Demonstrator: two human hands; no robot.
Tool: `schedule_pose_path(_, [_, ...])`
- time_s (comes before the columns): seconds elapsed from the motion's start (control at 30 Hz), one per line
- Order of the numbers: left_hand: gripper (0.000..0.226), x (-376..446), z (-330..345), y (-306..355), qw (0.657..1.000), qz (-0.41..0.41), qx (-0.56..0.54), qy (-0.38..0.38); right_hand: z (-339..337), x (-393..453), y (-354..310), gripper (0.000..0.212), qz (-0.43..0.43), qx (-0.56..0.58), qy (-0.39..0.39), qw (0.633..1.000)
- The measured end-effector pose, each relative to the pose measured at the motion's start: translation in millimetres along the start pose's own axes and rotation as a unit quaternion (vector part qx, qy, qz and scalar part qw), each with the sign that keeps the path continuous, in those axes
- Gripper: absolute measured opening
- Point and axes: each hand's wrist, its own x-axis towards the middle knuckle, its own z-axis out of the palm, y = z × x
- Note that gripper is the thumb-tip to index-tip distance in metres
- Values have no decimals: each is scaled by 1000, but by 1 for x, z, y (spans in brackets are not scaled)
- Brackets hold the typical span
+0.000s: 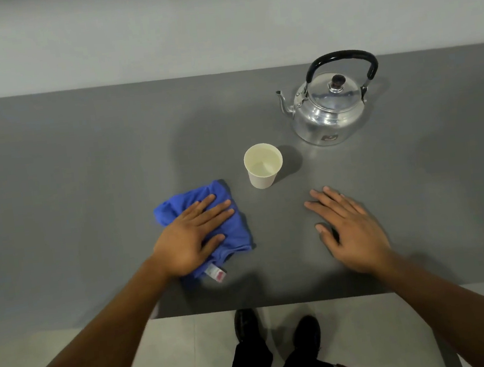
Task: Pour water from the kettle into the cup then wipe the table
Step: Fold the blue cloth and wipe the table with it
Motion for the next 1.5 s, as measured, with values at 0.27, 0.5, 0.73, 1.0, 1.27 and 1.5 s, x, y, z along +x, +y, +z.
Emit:
schedule_pose_path(0.27, [55, 49, -13, -27, 979, -191, 18, 65, -2, -1, -3, 54, 3, 0, 2, 1000])
schedule_pose_path(0.5, [58, 49, 16, 32, 996, -78, 44, 2, 0, -1, -1, 53, -5, 3, 7, 1000])
schedule_pose_path(0.73, [55, -32, -2, -21, 1000, 5, 26, -3, 1, 0, -2, 52, -3, -6, 9, 1000])
schedule_pose_path(1.0, [58, 29, 14, 22, 970, -231, 31, 67, -2, -1, -5, 51, -5, -7, 9, 1000])
schedule_pose_path(1.27, [67, 19, 61, 121, 984, -173, 39, 20, -2, -1, -3, 52, -24, 6, 30, 999])
schedule_pose_path(1.5, [47, 1, 22, 113, 923, -232, -261, 163, -6, 0, -20, 44, 52, 93, 34, 994])
